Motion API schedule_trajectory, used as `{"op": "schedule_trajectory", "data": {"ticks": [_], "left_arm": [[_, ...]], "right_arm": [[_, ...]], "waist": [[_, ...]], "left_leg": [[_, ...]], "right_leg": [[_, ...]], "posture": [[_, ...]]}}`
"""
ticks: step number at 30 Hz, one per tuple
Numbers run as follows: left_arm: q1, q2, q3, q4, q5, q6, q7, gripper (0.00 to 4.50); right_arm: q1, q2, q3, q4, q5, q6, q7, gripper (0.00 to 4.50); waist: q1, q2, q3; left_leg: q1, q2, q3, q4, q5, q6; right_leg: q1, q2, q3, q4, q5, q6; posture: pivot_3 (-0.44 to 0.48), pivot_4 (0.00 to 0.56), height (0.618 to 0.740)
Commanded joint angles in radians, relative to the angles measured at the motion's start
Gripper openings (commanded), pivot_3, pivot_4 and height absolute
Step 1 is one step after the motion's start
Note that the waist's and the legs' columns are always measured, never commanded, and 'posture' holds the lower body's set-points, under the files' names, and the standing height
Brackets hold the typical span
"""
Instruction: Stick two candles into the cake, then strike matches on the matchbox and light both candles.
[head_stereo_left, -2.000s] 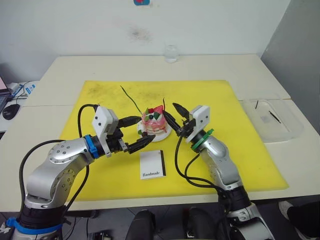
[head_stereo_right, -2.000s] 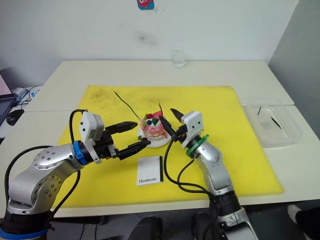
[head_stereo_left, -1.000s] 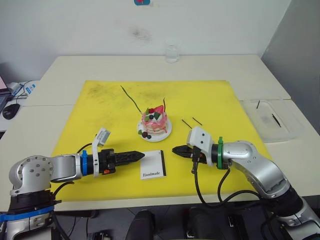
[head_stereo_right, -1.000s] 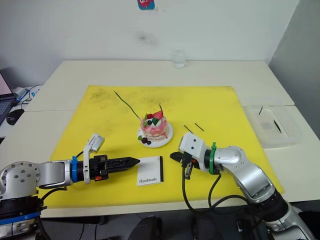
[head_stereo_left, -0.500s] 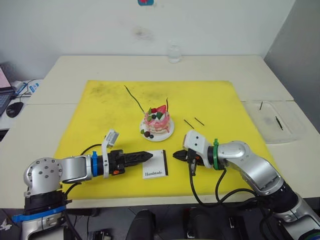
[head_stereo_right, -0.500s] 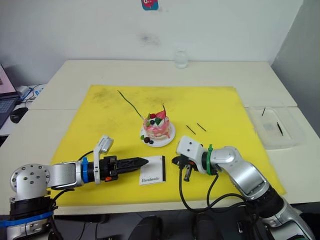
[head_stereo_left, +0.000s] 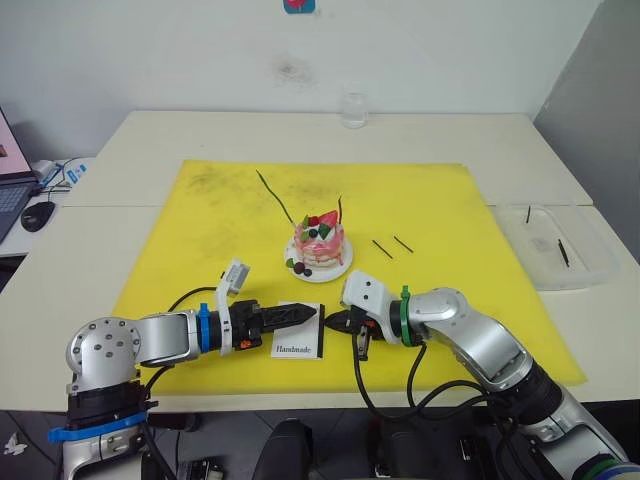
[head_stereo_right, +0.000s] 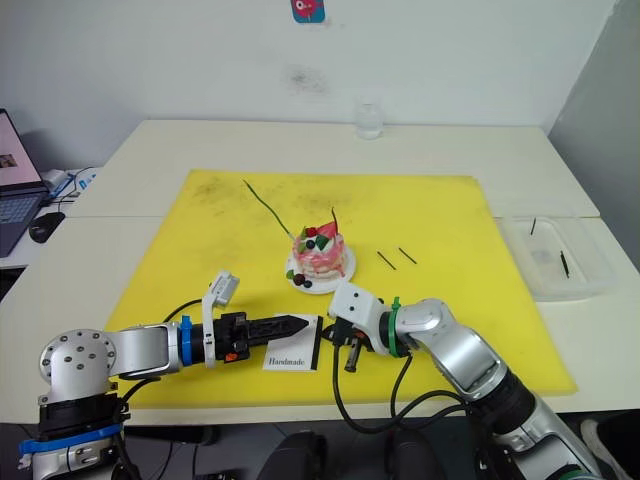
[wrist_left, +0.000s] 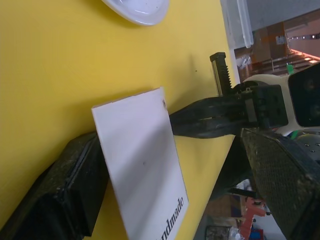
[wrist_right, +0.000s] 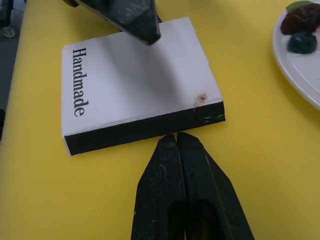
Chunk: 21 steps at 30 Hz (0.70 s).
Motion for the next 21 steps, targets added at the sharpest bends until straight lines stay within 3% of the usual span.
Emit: {"op": "schedule_trajectory", "data": {"ticks": [1, 6, 9, 21], "left_arm": [[0.030, -0.019, -0.046, 0.005, 0.030, 0.011, 0.005, 4.50], [0.047, -0.023, -0.056, -0.010, 0.041, 0.010, 0.001, 4.50], [0.055, -0.023, -0.070, -0.016, 0.062, 0.003, 0.007, 3.95], [0.085, -0.041, -0.138, -0.057, 0.192, -0.079, -0.007, 0.33]], "right_arm": [[-0.006, 0.008, 0.003, -0.014, 0.005, -0.005, 0.008, 0.01], [-0.007, 0.019, 0.000, 0.002, -0.001, -0.020, 0.005, 0.01], [-0.003, 0.021, 0.003, 0.002, -0.002, -0.024, 0.004, 0.00], [0.007, 0.040, 0.008, -0.007, 0.000, -0.013, -0.007, 0.00]], "waist": [[0.000, 0.000, 0.000], [0.000, 0.000, -0.001], [0.000, 0.000, -0.001], [0.000, 0.001, -0.002]], "left_leg": [[0.000, 0.000, 0.000, 0.000, 0.000, 0.000], [0.001, 0.000, 0.000, 0.000, 0.000, 0.000], [0.001, 0.000, 0.000, 0.000, 0.000, 0.000], [0.001, 0.000, 0.000, -0.001, 0.000, 0.000]], "right_leg": [[0.000, 0.000, 0.000, 0.000, 0.000, 0.000], [0.000, 0.000, 0.000, 0.000, 0.000, 0.000], [0.000, 0.000, 0.000, 0.000, 0.000, 0.000], [0.002, -0.001, 0.000, -0.002, 0.000, 0.000]], "posture": [[0.000, 0.150, 0.740], [0.000, 0.150, 0.740], [0.000, 0.150, 0.740], [0.000, 0.150, 0.740]]}}
